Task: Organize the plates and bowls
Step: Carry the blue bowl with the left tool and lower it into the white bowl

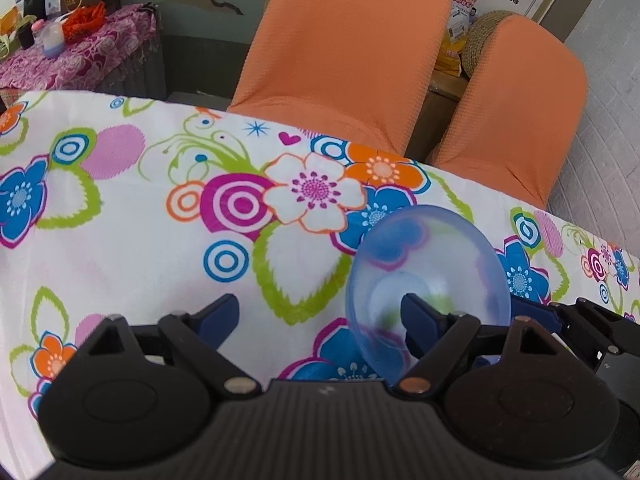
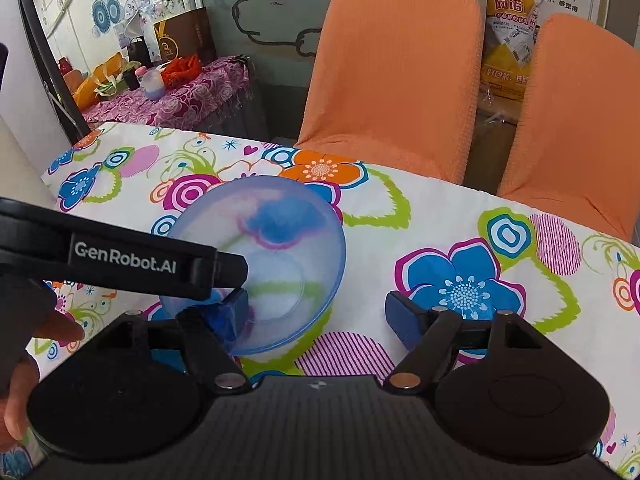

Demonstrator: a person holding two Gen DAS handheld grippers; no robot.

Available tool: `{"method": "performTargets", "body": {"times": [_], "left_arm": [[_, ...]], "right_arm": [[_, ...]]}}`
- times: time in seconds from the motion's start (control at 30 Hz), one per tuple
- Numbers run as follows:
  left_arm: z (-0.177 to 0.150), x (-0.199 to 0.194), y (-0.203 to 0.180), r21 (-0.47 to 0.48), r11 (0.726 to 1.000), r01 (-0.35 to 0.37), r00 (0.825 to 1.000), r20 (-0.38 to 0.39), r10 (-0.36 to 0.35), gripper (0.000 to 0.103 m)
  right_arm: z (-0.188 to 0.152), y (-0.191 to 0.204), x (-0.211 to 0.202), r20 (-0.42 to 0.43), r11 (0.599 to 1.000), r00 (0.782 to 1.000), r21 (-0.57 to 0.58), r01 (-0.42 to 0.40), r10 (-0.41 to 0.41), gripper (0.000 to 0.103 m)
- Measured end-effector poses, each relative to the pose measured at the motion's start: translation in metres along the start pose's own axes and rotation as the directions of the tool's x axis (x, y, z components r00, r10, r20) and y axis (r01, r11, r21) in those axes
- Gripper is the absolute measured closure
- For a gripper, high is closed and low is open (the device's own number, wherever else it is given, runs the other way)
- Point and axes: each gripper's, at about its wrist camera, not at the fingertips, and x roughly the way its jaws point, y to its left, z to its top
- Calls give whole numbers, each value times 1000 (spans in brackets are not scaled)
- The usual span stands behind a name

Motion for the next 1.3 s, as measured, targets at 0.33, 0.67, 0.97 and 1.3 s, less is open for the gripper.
{"method": "performTargets", "body": {"times": [0.33,0.67,0.97,1.3], "left_arm": [[0,-2,-20,84,995,57,997,-61,-52,81],[8,-3,-8,-21,990,141,985,-95,-142,87],[-8,-28,-19,-29,985,172,977,-120,-174,88],[-89,-121,-76,15,964,264,960,-99,-262,88]], "right_arm": [[2,16,5,-50,992,990,4,-129,129,41],[8,11,2,-58,984,987,100,-147,153,39],[-7,4,-27,-84,963,976,204,-178,199,38],[-67,7,-149,-35,975,993,201,-99,109,38]]}}
